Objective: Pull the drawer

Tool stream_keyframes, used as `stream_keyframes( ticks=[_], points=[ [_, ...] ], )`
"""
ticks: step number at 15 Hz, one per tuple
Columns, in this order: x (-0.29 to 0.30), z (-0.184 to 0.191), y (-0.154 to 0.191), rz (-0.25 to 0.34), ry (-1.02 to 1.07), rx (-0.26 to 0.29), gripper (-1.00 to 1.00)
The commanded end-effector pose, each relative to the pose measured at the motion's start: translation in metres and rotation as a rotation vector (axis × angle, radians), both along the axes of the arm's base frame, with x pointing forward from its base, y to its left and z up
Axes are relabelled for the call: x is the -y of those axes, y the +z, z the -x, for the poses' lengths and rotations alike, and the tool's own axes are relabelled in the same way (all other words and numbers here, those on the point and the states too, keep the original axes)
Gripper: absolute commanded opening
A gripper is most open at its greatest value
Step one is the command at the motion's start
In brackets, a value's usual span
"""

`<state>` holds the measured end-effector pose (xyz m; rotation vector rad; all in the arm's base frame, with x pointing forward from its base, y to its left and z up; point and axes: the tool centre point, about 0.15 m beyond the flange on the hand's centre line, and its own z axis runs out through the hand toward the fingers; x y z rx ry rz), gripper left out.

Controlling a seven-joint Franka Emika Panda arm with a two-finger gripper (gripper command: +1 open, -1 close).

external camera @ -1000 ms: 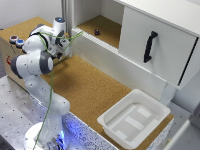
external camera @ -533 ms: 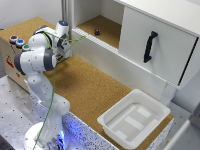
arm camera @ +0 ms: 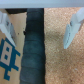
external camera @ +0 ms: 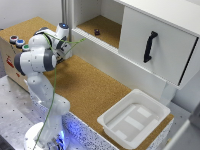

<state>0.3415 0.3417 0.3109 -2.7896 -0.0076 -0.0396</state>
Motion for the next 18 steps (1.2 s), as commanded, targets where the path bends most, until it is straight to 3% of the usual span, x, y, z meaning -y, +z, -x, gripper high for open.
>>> stream_keyframes(
  ticks=[1, 3, 14, 18],
  points=[
    [0.025, 0.015, -0.016, -0.213, 0.005, 0.088, -1.00],
    [0.023, 0.007, -0.022, -0.232, 0.033, 0.071, -1.00],
    [0.019, -0.030, -0.023, -0.158, 0.142, 0.073, -1.00],
    [0.026, -0.036, -0.025, -0.170, 0.136, 0.073, -1.00]
  ],
)
